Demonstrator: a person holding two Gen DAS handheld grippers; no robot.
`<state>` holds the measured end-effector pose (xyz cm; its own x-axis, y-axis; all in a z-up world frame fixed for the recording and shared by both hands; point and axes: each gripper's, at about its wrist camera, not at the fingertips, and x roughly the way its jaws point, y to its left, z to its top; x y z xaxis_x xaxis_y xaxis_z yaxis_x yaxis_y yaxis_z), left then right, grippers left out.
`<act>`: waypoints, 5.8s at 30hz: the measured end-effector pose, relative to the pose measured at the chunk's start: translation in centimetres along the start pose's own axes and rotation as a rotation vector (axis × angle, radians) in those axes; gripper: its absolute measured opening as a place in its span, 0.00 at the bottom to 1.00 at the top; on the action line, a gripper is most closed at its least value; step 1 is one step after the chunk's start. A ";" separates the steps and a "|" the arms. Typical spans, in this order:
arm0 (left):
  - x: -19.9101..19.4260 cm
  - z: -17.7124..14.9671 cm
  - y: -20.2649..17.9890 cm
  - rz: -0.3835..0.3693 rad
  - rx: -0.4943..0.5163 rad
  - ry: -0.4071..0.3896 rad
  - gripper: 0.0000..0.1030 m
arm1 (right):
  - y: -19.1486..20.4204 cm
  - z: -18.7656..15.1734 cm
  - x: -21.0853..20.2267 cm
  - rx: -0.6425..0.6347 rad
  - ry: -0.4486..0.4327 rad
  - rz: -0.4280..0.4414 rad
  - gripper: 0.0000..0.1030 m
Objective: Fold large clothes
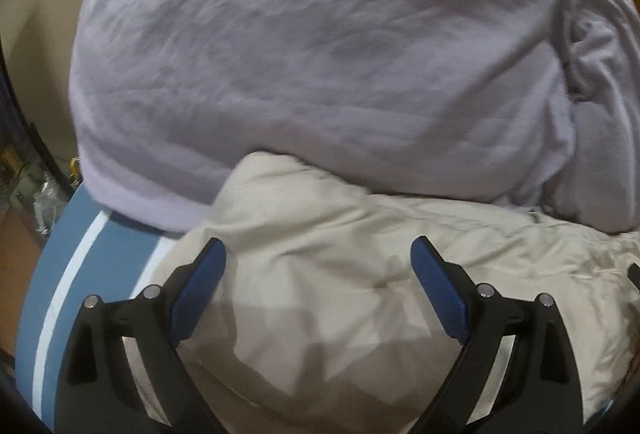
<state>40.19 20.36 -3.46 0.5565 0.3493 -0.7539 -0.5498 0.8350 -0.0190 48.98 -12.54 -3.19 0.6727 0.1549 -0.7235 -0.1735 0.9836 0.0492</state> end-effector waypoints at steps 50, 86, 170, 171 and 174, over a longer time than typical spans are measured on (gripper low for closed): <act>-2.8 -9.1 13.7 -0.025 -0.286 0.246 0.94 | -15.5 -9.3 -4.1 0.371 0.255 0.065 0.99; -9.3 -13.3 18.7 -0.213 -0.397 0.179 0.29 | -12.1 -14.9 -10.0 0.453 0.251 0.332 0.24; -26.2 -7.9 -0.2 -0.769 -0.084 -0.059 0.27 | 6.3 -20.3 -12.2 -0.372 0.145 0.149 0.78; -26.2 -7.9 -0.9 -0.775 -0.069 -0.052 0.27 | 5.9 -20.2 -12.4 -0.369 0.142 0.164 0.78; -25.9 -8.2 -3.4 -0.790 -0.021 -0.023 0.27 | 4.9 -20.0 -13.0 -0.355 0.134 0.189 0.78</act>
<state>22.52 4.95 10.75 0.7996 -0.3351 -0.4983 0.0022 0.8314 -0.5556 24.94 -11.60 -7.32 0.5100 0.2933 -0.8086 -0.5379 0.8423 -0.0338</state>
